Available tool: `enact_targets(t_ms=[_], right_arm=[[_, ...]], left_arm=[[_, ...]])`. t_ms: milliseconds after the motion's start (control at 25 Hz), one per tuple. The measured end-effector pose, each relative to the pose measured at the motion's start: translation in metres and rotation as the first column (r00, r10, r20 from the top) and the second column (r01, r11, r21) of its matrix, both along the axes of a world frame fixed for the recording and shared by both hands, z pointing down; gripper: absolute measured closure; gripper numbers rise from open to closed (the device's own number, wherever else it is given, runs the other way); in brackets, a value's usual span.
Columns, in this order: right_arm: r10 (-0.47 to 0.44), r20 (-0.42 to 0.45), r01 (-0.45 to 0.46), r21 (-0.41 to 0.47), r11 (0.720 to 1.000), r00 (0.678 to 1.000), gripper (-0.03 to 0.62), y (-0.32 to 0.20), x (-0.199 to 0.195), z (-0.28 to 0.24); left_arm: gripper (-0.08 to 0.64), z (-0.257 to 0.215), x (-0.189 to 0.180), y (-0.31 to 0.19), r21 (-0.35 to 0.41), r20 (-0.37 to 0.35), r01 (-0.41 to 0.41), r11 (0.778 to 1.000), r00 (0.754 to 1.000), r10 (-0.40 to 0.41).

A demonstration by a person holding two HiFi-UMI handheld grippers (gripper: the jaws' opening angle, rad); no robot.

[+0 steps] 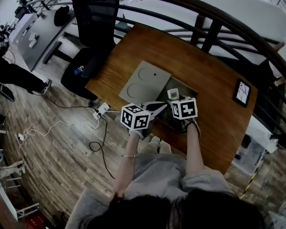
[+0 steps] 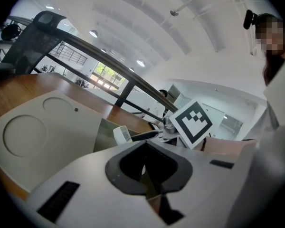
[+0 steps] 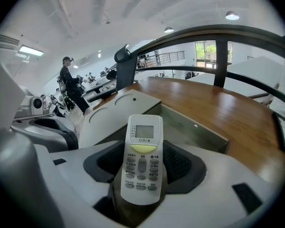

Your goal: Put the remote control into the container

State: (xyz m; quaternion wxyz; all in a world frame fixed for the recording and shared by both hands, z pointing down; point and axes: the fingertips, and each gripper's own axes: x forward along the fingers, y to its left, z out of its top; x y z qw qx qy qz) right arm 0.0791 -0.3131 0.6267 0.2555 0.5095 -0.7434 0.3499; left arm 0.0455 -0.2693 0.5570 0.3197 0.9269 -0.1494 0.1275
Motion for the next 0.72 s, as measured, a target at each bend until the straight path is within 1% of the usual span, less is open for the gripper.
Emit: enact_targets(t_ms=[120, 280, 560, 720], right_arm=[[-0.009, 0.001, 0.009, -0.024, 1.000, 1.000, 0.345, -0.002, -0.002, 0.008], [-0.037, -0.025, 0.036, -0.038, 0.999, 0.999, 0.345, -0.008, -0.003, 0.012], [-0.136, -0.103, 0.127, -0.096, 0.987, 0.985, 0.345, -0.012, -0.009, 0.025], [-0.176, -0.112, 0.163, -0.117, 0.980, 0.978, 0.345, -0.013, -0.013, 0.030]], left_arm=[[0.557, 0.005, 0.001, 0.002, -0.010, 0.013, -0.001, 1.000, 1.000, 0.001], [0.557, 0.009, 0.001, 0.003, -0.020, 0.025, -0.002, 1.000, 1.000, 0.002], [0.557, 0.011, 0.001, 0.000, -0.025, 0.037, 0.005, 1.000, 0.999, -0.004], [0.557, 0.014, 0.000, 0.002, -0.038, 0.043, 0.007, 0.999, 0.999, -0.005]])
